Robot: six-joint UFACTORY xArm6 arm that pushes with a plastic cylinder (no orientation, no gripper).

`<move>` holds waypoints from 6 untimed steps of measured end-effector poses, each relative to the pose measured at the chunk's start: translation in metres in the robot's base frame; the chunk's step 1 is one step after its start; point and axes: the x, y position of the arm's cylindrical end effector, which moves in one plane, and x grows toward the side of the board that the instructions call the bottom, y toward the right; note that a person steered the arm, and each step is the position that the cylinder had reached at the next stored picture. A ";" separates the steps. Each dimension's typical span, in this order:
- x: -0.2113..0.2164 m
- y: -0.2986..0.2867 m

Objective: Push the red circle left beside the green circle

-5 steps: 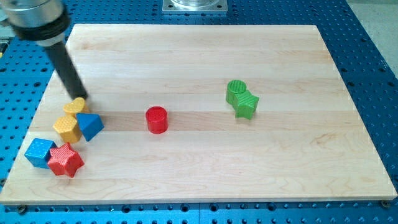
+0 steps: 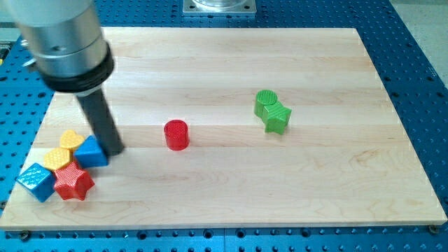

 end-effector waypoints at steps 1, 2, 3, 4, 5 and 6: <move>-0.001 0.038; -0.001 0.157; -0.033 0.208; -0.057 0.190; -0.064 0.165; -0.097 0.165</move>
